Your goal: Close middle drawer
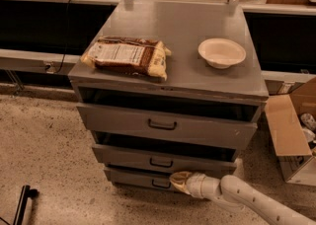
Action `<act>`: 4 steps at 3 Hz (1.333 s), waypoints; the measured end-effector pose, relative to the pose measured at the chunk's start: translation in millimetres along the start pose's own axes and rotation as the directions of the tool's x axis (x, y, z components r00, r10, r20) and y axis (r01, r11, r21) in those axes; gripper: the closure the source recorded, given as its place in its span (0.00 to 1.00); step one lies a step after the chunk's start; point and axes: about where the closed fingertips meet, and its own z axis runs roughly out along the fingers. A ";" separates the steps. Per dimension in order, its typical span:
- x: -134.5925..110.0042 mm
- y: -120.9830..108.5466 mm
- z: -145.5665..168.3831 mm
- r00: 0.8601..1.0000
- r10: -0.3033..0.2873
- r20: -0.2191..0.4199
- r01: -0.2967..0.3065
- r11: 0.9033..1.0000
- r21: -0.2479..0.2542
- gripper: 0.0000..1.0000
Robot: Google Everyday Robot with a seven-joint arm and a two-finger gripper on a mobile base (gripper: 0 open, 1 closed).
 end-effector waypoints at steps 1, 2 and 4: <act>0.0 -16.7 -1.5 1.000 0.007 0.012 -0.007 1.000 0.025 1.00; -5.8 -28.2 -5.0 1.000 -0.003 0.022 0.002 0.999 0.039 1.00; -44.8 28.4 -46.4 0.989 -0.081 0.124 0.092 0.992 -0.085 1.00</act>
Offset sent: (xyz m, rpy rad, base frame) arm 0.0365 -0.0277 0.0201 0.0118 -0.0558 -0.0496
